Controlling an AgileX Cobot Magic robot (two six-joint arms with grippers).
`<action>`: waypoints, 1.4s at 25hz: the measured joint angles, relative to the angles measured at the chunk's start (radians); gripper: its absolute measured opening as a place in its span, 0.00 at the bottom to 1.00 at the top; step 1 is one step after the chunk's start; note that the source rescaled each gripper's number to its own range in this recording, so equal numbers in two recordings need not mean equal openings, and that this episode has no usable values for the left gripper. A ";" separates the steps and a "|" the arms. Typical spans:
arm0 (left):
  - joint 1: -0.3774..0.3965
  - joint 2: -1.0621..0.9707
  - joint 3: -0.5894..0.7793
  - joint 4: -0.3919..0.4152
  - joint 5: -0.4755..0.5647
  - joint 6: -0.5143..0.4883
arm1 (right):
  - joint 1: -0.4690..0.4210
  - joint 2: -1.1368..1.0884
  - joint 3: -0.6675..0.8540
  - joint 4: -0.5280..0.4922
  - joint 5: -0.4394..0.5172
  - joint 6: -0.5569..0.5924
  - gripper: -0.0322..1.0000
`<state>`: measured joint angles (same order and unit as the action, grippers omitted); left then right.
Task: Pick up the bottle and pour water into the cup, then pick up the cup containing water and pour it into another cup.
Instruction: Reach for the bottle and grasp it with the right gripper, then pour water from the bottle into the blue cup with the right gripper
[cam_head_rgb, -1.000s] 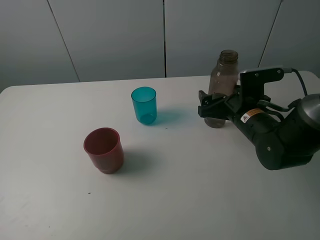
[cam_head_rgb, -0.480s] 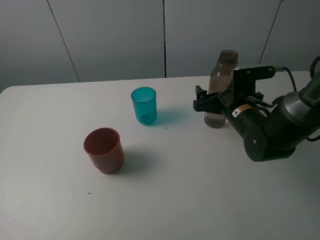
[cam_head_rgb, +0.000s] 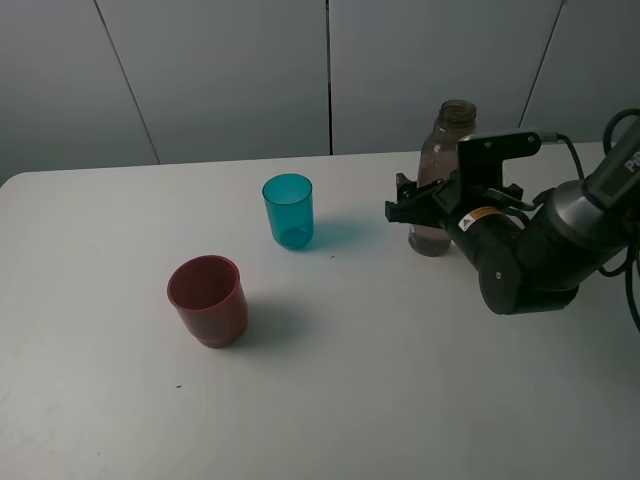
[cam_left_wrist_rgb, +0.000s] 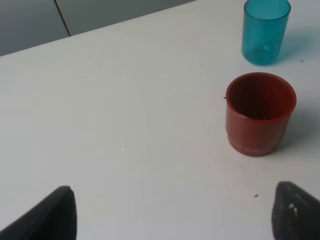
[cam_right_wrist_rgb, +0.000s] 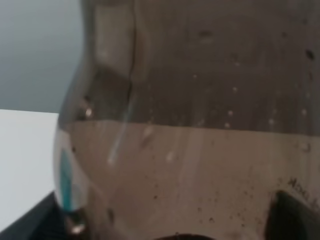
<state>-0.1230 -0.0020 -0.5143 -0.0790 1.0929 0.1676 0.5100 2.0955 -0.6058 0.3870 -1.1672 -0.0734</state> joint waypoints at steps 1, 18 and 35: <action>0.000 0.000 0.000 0.000 0.000 0.000 | -0.001 0.000 0.000 0.006 0.003 -0.001 0.03; 0.000 0.000 0.000 0.000 0.000 0.000 | -0.001 0.002 -0.001 -0.013 0.003 -0.016 0.04; 0.000 0.000 0.000 0.000 0.000 0.000 | -0.001 -0.280 -0.057 -0.008 0.514 -0.622 0.04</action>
<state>-0.1230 -0.0020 -0.5143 -0.0790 1.0929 0.1676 0.5094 1.8157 -0.6625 0.3790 -0.6536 -0.6952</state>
